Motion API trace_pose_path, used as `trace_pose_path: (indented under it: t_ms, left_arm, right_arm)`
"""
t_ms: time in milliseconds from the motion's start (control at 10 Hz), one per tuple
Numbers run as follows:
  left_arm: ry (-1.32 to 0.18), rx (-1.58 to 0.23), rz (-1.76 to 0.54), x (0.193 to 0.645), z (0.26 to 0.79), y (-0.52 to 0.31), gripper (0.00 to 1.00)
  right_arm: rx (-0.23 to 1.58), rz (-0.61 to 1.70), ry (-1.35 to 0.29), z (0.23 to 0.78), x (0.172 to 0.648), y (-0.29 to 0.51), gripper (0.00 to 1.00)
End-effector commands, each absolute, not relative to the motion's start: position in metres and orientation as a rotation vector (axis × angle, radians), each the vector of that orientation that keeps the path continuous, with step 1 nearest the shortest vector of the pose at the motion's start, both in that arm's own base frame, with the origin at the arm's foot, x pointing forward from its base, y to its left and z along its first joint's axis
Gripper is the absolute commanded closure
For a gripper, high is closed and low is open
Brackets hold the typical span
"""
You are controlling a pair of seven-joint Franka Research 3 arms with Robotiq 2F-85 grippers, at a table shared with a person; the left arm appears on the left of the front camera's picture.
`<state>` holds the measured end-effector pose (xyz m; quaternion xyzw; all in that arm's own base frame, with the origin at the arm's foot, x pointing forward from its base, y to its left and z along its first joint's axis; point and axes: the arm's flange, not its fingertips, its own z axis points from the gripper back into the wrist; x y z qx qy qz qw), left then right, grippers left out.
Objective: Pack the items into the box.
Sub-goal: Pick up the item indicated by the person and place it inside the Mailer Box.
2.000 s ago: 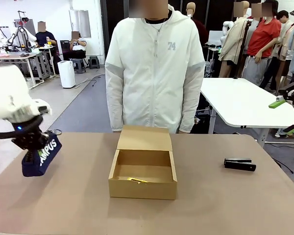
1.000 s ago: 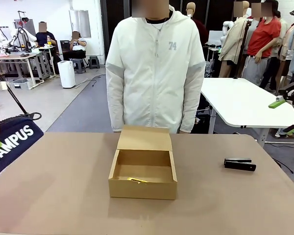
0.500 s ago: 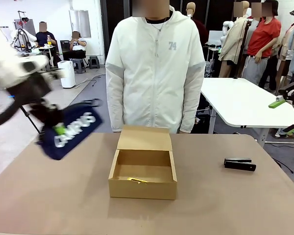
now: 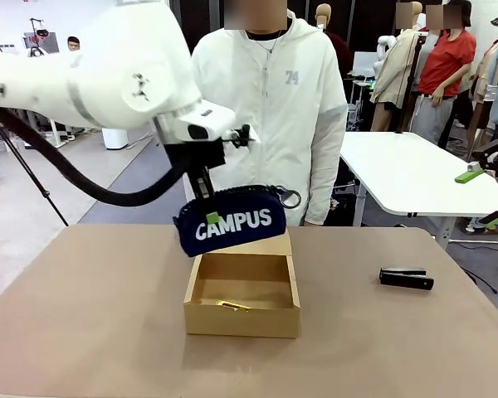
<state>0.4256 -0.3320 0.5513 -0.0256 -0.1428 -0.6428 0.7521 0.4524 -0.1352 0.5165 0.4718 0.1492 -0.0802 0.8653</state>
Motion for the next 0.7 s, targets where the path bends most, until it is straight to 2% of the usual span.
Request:
trace_pose_path:
  t_ms: [0, 200, 300, 400, 500, 600]
  left_arm:
    - [-0.386, -0.022, -1.482, 0.438, 0.522, -0.34, 1.0]
    - [-0.354, 0.03, -1.589, 0.439, 0.491, -0.357, 1.0]
    - [-0.211, 0.033, -1.534, 0.442, 0.483, -0.36, 1.0]
    - [-0.052, 0.162, -1.33, 0.446, 0.493, -0.352, 1.0]
    - [-0.301, 0.003, -1.558, 0.443, 0.481, -0.363, 1.0]
    - [-0.301, 0.003, -1.558, 0.443, 0.481, -0.363, 1.0]
  right_arm:
    - [0.98, -0.172, 0.307, 0.518, 0.451, -0.133, 0.0]
    - [0.98, -0.172, 0.307, 0.518, 0.451, -0.133, 0.0]
    - [0.98, -0.172, 0.307, 0.518, 0.451, -0.133, 0.0]
    - [0.98, -0.172, 0.307, 0.518, 0.451, -0.133, 0.0]
    - [0.98, -0.172, 0.307, 0.518, 0.451, -0.133, 0.0]
    - [0.98, -0.172, 0.307, 0.518, 0.451, -0.133, 0.0]
